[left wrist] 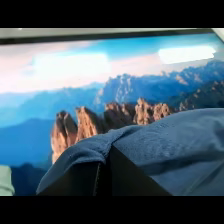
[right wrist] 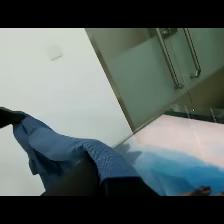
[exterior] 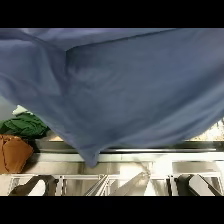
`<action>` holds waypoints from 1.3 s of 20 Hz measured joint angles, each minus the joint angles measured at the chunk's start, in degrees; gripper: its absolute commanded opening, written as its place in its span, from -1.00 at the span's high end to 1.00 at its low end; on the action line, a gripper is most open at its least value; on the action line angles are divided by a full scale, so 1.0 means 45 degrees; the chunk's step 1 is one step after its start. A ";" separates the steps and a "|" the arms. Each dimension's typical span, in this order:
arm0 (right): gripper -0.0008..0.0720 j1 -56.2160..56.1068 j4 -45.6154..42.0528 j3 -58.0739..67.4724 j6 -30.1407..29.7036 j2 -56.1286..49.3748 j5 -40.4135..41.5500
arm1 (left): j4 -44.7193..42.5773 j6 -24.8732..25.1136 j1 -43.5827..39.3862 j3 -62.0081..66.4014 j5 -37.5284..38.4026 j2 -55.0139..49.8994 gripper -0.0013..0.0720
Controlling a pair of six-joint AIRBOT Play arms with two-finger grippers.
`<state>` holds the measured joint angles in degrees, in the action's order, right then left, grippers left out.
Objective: Fold the shirts.
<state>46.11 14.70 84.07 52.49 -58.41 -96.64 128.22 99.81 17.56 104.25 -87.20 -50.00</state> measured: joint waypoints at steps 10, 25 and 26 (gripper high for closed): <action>0.93 -0.0019 -0.7873 -0.1311 0.1778 0.1729 0.1530 | 0.0019 0.0500 0.0189 -0.5178 -0.1277 0.2419 0.91; 0.93 -0.4357 -1.0797 -0.1564 0.1758 -0.3735 0.7800 | 0.1749 0.1885 -0.1389 0.0573 -0.0539 -0.9792 0.92; 0.93 -0.4643 -1.0778 -0.1564 0.1758 -0.3929 0.8014 | 0.1812 0.1889 -0.1520 0.1049 -0.0549 -1.0180 0.92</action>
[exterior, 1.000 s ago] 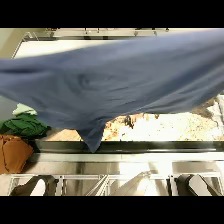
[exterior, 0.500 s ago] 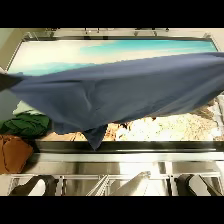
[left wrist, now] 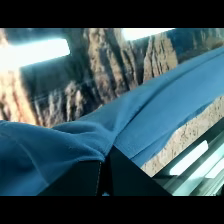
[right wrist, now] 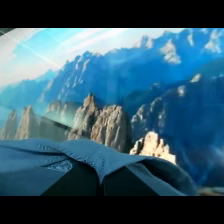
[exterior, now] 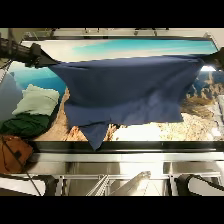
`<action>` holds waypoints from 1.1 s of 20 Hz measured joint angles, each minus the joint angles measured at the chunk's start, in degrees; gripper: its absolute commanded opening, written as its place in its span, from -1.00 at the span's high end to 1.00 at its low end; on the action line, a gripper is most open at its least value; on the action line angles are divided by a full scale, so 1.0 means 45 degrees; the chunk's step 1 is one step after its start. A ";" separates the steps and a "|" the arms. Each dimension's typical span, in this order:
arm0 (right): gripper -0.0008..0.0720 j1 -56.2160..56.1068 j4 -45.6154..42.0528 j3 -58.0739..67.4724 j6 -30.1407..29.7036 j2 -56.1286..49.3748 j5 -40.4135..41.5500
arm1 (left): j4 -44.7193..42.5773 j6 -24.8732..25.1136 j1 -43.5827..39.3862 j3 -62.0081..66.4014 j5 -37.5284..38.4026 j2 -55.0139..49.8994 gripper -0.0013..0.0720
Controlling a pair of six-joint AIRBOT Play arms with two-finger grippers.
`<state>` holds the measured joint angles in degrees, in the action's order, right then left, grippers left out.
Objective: Fold the shirts.
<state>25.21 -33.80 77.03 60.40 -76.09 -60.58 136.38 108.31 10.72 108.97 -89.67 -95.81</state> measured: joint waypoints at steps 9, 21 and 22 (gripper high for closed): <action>0.93 -0.0039 -0.0665 0.0000 0.0695 0.3925 -0.2225 | 0.0389 -0.0058 -0.0865 -0.1525 -0.0719 0.4818 0.92; 0.93 0.2958 -0.1676 0.0136 0.1681 1.0350 0.0787 | -0.0583 0.0160 0.2516 -0.1549 -0.0612 1.2279 0.91; 0.93 0.2992 -0.1666 0.0063 0.1889 0.9840 0.0219 | -0.0442 0.0107 0.2395 -0.1763 -0.0957 1.1842 0.90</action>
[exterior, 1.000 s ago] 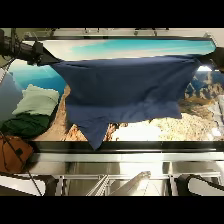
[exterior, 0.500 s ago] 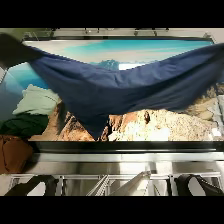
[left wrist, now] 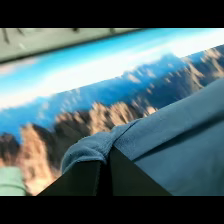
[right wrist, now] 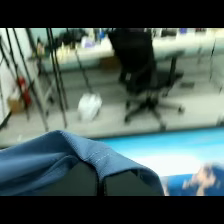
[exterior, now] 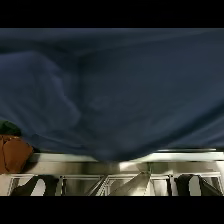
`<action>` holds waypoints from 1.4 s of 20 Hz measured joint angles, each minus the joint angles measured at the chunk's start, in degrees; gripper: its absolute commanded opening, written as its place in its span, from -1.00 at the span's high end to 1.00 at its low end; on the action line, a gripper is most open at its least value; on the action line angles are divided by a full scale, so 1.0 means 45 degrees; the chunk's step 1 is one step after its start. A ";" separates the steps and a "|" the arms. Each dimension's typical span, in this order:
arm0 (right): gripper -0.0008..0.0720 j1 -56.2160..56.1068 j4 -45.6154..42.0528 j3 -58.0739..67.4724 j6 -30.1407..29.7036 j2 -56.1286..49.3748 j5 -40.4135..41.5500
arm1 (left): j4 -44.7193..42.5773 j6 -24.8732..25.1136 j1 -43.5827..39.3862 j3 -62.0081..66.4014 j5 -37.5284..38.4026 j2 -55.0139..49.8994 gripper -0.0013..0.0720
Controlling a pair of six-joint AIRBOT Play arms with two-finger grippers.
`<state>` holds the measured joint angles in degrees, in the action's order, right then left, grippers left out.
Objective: Fold the shirts.
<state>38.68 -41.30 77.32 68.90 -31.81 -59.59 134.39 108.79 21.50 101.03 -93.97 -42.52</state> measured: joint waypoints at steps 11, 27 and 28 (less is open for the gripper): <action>0.93 -0.2210 0.1127 -0.5765 -0.1783 -0.7223 0.1904 | 0.0393 0.2171 -0.2234 -0.4250 0.0544 -0.8767 0.93; 0.93 -0.1729 0.7038 -0.3915 -0.7184 -1.2701 -0.0325 | 0.0389 0.1243 -0.2647 -0.1112 0.0403 -1.3950 0.93; 0.93 -0.1627 0.6543 -0.3915 -0.7091 -1.2716 -0.0675 | 0.0384 0.1209 -0.2705 -0.1608 0.0418 -1.3809 0.92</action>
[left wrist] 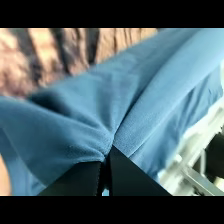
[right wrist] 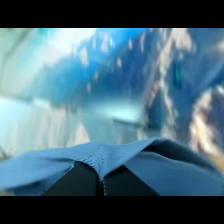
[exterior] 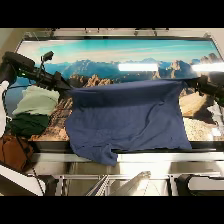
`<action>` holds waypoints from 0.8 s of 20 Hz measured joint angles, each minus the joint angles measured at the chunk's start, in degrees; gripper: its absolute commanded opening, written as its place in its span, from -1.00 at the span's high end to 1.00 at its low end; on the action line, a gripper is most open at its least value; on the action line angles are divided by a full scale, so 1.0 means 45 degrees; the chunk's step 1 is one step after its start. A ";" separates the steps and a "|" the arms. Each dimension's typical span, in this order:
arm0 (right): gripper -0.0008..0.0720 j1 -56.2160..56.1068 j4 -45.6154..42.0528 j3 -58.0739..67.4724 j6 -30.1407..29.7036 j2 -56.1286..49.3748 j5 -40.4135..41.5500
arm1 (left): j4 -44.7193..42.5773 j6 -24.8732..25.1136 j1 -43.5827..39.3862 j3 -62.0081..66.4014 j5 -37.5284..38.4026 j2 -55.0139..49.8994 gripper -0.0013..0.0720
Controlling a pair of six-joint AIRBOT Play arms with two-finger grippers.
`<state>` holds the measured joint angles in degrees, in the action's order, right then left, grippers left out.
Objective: Fold the shirts.
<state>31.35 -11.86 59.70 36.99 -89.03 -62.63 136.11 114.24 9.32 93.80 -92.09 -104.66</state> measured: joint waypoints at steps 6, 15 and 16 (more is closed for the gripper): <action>0.93 0.0180 -0.2055 -0.1083 0.0340 -0.0141 -0.0724 | 0.0058 0.0005 -0.0019 -0.2807 0.0670 0.0379 0.93; -0.21 0.0223 -0.2691 -0.1991 0.0457 -0.0835 -0.0879 | 0.0087 0.0010 -0.0019 -0.4969 0.1345 0.0418 0.09; -0.22 0.0262 -0.2759 -0.1996 0.0505 -0.0855 -0.1054 | 0.0078 0.0010 -0.0019 -0.5003 0.1311 0.0418 -0.63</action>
<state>32.53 -24.27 50.72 39.27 -92.88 -67.37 136.46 114.28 9.23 71.29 -86.19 -102.78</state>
